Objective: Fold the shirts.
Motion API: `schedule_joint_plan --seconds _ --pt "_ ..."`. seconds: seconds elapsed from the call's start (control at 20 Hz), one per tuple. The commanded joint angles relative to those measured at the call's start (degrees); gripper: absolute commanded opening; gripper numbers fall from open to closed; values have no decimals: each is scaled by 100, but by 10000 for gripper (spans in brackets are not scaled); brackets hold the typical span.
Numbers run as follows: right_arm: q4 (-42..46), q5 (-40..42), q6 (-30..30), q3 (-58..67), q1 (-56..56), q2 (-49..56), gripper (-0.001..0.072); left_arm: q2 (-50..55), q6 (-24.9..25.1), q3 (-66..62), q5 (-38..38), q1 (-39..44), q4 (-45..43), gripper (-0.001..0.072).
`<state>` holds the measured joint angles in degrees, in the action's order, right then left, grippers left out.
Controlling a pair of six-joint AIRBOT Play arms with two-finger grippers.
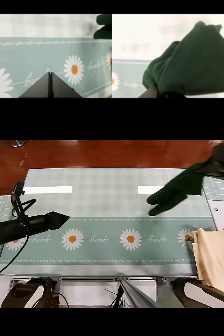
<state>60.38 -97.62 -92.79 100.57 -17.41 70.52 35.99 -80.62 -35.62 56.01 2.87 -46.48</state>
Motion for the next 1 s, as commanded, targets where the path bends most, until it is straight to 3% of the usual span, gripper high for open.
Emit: schedule_joint_plan --seconds 0.0,0.4,0.65,0.7,0.75,0.8,0.95 --pt "765 -872 -168 52 -1250 -496 24 2 2 2 -17 262 -2 30" --pt "2599 -879 -236 -1895 -3803 -2413 26 13 0 2 -433 540 -2 30" --pt "4332 -798 -730 -3244 -4223 -3552 33 20 0 2 -807 621 0 30" --pt "4605 -798 -929 -3388 -4225 -3637 202 42 0 2 -859 621 0 30" --pt "4723 -824 -977 -3467 -4225 -3652 554 83 0 2 -929 621 0 30" --pt "4662 -774 -946 -3471 -4223 -3628 620 151 0 0 -1036 619 0 30" --pt "4111 -109 -776 -3340 -4223 -3475 617 455 2 -87 -1357 603 188 30"
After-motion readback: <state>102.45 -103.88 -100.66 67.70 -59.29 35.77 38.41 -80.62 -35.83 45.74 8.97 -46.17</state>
